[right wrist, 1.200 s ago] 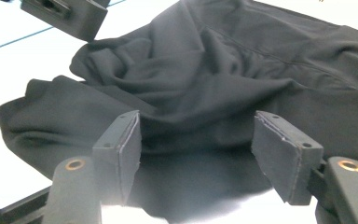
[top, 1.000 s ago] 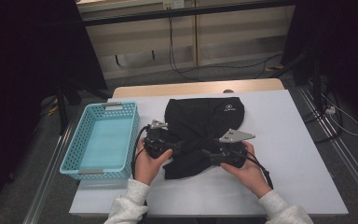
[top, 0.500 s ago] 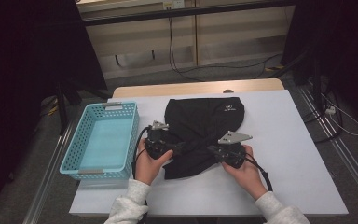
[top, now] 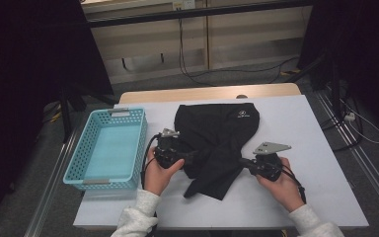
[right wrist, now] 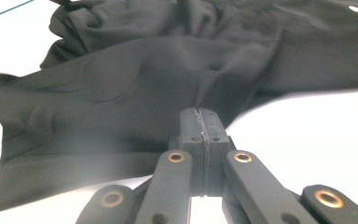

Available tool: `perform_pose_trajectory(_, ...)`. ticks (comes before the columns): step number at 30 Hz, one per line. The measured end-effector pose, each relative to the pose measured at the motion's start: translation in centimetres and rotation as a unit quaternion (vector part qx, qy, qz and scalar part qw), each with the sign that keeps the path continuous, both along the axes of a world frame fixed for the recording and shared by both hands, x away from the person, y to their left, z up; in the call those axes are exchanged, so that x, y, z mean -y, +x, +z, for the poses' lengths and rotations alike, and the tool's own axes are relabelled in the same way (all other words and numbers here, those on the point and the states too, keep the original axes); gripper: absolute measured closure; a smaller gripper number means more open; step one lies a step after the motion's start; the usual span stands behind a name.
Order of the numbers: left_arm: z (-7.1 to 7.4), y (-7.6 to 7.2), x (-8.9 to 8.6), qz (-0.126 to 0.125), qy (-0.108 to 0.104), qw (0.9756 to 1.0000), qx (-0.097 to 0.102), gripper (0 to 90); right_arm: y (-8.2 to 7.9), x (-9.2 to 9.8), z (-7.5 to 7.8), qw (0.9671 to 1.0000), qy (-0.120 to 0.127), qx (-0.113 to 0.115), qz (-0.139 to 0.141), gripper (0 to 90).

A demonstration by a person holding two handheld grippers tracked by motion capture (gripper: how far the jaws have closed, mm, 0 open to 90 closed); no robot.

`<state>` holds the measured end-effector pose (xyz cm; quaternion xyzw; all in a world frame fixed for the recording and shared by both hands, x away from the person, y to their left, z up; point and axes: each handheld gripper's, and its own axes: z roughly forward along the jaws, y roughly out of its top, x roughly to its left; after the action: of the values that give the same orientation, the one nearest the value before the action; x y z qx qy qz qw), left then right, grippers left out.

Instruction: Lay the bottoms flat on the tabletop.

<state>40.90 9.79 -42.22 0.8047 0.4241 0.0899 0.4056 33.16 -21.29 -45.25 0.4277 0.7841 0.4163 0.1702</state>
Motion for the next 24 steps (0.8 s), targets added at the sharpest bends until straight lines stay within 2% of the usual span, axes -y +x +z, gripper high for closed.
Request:
perform_pose_trajectory(4, -0.1, 0.1, 0.2, 0.0, -0.003, 1.0, -0.001, 17.5, -0.7, 1.6, -0.4, 0.9998, -0.001, -0.015, -0.011, 90.0)
perform_pose_trajectory(11, -0.2, 0.1, 0.5, -0.007, 0.005, 1.0, -0.001, 17.4, -1.6, 3.4, -0.5, 0.9994, -0.009, -0.026, -0.021, 90.0)
perform_pose_trajectory(13, -0.3, 0.2, 0.6, -0.006, 0.005, 1.0, -0.002, 17.4, -1.8, 3.6, -0.4, 0.9993, -0.016, -0.026, -0.022, 90.0)
perform_pose_trajectory(19, -0.3, 0.1, 0.6, -0.006, 0.006, 1.0, -0.003, 17.1, -2.3, 4.9, 0.1, 0.999, -0.01, -0.025, -0.035, 90.0)
perform_pose_trajectory(21, -0.3, 0.1, 0.5, -0.006, 0.005, 1.0, -0.003, 16.9, -2.4, 5.4, 0.3, 0.9987, -0.016, -0.025, -0.041, 90.0)
perform_pose_trajectory(24, -0.4, 0.2, 0.5, -0.005, 0.005, 1.0, -0.004, 16.8, -2.7, 6.2, 0.4, 0.998, -0.024, -0.039, -0.045, 90.0)
